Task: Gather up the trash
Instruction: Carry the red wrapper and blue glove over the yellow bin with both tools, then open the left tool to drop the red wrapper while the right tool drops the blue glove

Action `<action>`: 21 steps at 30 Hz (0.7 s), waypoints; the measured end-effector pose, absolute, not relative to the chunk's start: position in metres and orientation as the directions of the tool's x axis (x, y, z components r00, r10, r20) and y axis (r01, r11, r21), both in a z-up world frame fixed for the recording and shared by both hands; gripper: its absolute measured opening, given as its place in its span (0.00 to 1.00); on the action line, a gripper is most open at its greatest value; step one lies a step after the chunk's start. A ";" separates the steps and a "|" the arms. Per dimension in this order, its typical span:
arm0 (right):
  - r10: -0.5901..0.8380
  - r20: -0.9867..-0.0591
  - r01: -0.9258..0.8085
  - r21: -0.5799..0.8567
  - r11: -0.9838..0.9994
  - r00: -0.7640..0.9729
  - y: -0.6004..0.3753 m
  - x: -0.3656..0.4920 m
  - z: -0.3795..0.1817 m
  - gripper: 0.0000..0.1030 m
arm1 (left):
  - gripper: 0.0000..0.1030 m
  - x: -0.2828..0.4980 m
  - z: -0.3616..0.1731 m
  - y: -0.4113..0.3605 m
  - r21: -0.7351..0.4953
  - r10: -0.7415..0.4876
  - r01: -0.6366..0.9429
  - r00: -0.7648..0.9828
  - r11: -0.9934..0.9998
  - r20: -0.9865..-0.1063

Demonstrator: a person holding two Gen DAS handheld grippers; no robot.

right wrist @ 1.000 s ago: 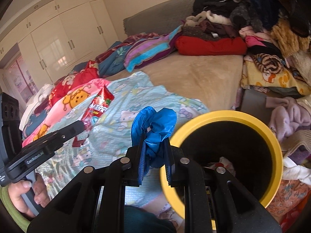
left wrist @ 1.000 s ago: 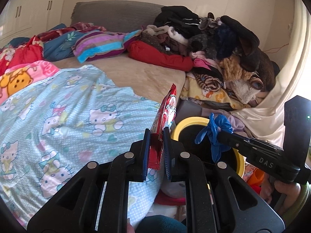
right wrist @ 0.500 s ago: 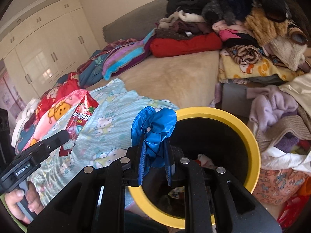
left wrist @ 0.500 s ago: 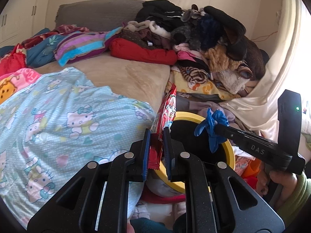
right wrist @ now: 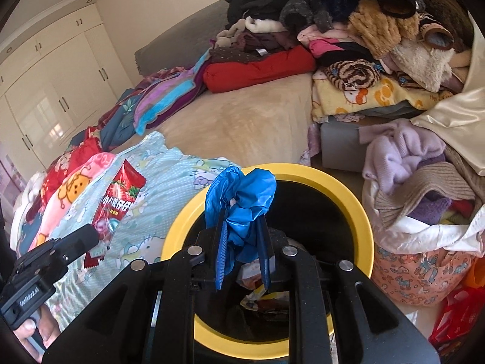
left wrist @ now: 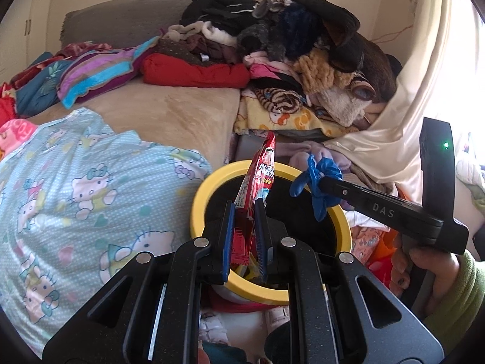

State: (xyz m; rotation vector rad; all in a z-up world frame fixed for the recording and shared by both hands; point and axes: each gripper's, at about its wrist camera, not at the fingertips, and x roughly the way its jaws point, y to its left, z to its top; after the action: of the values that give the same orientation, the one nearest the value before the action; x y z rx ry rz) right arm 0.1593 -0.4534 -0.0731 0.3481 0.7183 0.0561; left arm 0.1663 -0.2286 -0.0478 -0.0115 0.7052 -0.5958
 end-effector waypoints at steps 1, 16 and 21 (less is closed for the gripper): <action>0.167 -0.636 0.071 0.332 0.941 0.753 -0.455 0.160 -0.074 0.18 | 0.08 0.166 -0.049 -0.232 -0.204 -0.521 0.516 0.599 0.832 -0.609; 0.151 -0.673 0.120 0.339 0.933 0.724 -0.473 0.164 -0.096 0.20 | 0.08 0.179 -0.076 -0.260 -0.201 -0.524 0.545 0.539 0.814 -0.659; 0.151 -0.690 0.131 0.338 0.932 0.708 -0.476 0.165 -0.103 0.25 | 0.09 0.188 -0.085 -0.270 -0.203 -0.525 0.555 0.515 0.807 -0.677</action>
State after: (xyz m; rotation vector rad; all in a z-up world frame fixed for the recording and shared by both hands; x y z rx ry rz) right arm 0.1654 -0.4757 -0.1026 0.3803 0.7885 0.0113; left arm 0.1876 -0.2698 -0.0849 0.0414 0.7991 -0.6489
